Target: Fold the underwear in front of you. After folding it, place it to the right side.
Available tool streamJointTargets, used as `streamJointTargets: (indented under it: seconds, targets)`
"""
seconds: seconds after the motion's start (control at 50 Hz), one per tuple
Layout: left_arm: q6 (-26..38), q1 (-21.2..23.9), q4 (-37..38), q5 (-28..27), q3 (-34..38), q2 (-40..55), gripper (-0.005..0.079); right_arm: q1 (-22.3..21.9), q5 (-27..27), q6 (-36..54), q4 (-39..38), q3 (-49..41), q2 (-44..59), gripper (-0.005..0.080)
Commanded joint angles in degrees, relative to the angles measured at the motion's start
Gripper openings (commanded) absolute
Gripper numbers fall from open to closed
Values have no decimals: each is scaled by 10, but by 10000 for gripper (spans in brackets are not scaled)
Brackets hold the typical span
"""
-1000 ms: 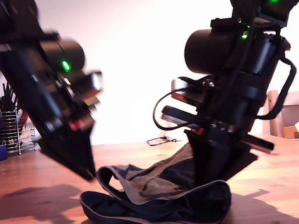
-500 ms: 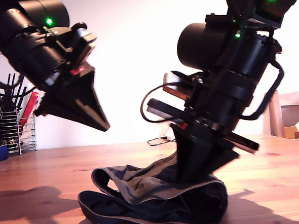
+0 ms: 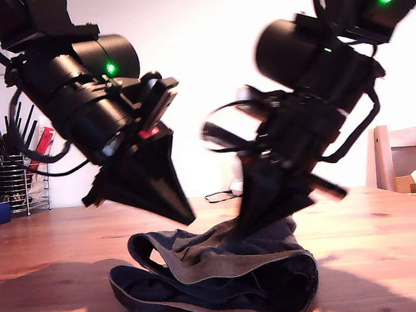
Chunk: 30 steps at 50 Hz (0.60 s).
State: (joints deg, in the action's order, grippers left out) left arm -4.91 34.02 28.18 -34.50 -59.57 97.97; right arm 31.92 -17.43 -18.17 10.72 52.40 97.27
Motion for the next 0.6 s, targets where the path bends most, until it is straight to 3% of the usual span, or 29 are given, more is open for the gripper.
streamJointTargets:
  seconds: [0.0, 0.2, 0.58]
  targets:
    - [-12, 5, -8, -2, 3, 5, -21, -18, 4, 16, -14, 15, 7, -12]
    - [-33, 19, -11, -10, 3, 42, -21, -51, 5, 57, -25, 25, 7, -12]
    - [-61, 45, -10, -12, 3, 56, -21, -62, 16, 109, -50, 25, 40, -12]
